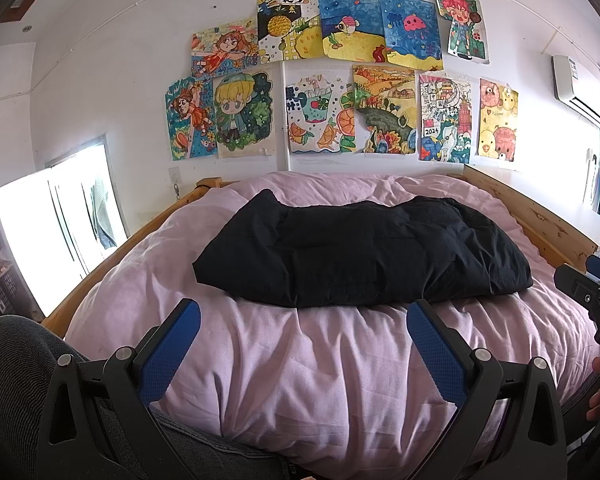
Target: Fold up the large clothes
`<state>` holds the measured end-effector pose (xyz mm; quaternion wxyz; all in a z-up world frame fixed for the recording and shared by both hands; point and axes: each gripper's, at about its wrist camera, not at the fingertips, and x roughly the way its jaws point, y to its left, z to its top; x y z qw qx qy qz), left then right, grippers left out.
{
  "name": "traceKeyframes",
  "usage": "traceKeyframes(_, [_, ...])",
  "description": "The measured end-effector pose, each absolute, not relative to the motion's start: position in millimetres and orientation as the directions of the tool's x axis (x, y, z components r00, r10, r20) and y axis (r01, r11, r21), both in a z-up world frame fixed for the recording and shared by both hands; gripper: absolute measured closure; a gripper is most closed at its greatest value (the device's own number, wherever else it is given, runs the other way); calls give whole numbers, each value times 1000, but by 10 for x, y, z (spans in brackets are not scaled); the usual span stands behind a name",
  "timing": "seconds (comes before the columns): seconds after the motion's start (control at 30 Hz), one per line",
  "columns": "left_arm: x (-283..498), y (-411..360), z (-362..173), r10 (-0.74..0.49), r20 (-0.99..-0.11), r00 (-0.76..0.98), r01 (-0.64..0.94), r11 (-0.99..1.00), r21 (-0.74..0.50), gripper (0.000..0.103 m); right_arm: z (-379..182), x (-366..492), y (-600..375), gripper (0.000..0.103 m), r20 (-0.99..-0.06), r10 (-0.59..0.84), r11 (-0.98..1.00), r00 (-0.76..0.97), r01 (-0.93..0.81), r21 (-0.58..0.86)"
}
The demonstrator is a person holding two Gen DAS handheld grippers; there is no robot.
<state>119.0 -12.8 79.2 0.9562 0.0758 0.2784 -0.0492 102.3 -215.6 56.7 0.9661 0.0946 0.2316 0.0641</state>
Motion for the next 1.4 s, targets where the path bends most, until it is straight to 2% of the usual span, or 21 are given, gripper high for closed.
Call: traceKeyframes(1.4, [1214, -117, 862, -26, -530, 847, 118, 983, 141, 2, 575, 1028, -2158, 0, -437, 169, 973, 883, -80, 215])
